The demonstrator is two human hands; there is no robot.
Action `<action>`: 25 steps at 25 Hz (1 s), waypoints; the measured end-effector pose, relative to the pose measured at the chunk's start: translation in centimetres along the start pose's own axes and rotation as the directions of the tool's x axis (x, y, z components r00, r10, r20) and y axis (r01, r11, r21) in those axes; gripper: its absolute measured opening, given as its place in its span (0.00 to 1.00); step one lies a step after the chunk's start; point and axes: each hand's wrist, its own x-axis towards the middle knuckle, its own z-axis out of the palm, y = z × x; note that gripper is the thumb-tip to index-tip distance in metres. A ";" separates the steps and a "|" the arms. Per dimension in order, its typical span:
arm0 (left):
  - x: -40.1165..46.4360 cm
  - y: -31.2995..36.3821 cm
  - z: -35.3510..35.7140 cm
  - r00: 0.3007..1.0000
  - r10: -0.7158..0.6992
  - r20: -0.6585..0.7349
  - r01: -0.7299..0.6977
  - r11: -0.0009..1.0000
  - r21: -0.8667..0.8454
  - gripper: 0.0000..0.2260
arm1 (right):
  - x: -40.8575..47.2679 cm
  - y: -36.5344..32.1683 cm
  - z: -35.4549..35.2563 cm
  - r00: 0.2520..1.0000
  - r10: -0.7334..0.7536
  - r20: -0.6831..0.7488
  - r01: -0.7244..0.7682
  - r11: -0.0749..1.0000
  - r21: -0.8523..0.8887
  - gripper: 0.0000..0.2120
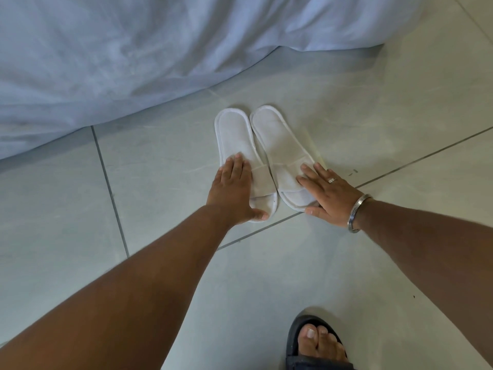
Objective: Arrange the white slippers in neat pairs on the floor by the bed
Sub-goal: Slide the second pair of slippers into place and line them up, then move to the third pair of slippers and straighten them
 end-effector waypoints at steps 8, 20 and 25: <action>-1.0 0.7 1.3 0.999 -0.041 -0.025 0.041 0.999 -0.012 0.62 | -0.1 0.1 -0.2 0.999 -0.004 0.043 0.006 0.998 -0.058 0.36; -4.6 -2.4 0.5 0.995 -0.027 -0.098 0.019 0.996 -0.086 0.60 | -2.3 -2.6 -2.7 1.000 0.013 0.024 -0.008 0.980 -0.198 0.41; -16.0 -13.7 -2.0 0.972 -0.212 -0.099 0.214 0.977 0.011 0.55 | 0.9 -14.9 -4.3 0.958 -0.287 0.010 0.284 0.944 -0.169 0.42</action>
